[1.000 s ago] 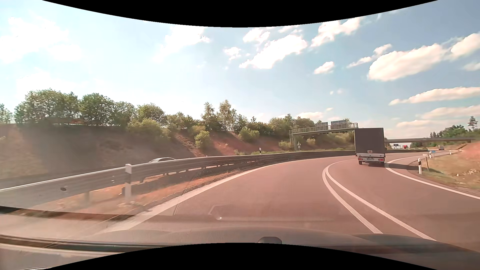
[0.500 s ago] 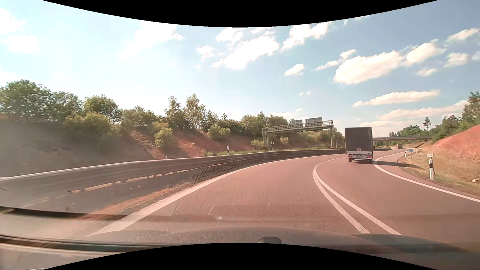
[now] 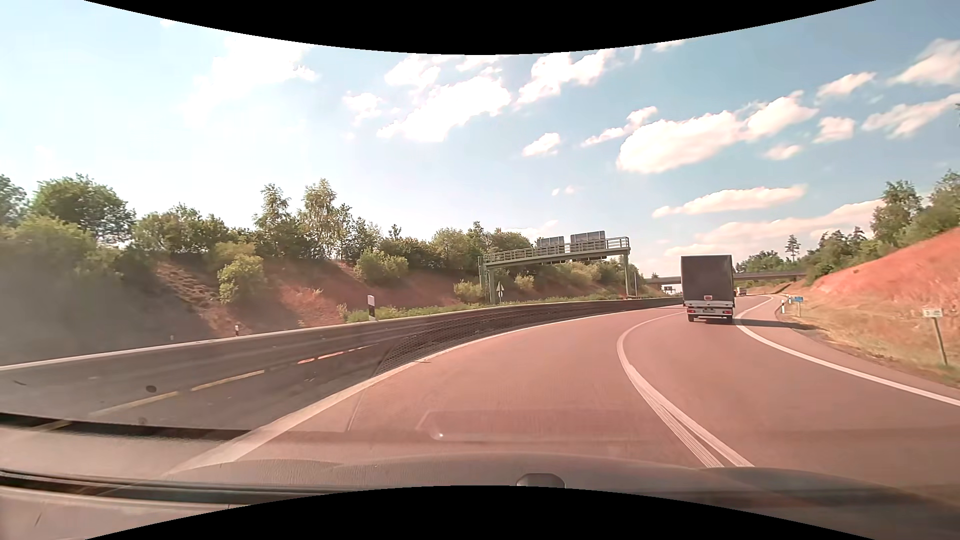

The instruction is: Follow the waypoints while adhering to traffic rules and regulations

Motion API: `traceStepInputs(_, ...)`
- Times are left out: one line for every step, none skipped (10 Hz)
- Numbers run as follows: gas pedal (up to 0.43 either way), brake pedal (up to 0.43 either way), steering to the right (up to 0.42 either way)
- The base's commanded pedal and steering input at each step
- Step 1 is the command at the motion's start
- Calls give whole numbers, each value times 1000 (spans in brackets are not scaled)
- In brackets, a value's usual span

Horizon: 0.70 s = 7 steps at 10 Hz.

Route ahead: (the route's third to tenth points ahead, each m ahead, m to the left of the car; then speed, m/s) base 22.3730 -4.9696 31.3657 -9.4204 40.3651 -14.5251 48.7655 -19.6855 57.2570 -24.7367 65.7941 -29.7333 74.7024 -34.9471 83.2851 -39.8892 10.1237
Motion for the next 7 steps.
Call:
traceStepInputs(209,0,68)
traceStepInputs(209,0,68)
traceStepInputs(209,0,73)
traceStepInputs(209,0,78)
traceStepInputs(209,0,83)
traceStepInputs(209,0,84)
traceStepInputs(220,0,86)
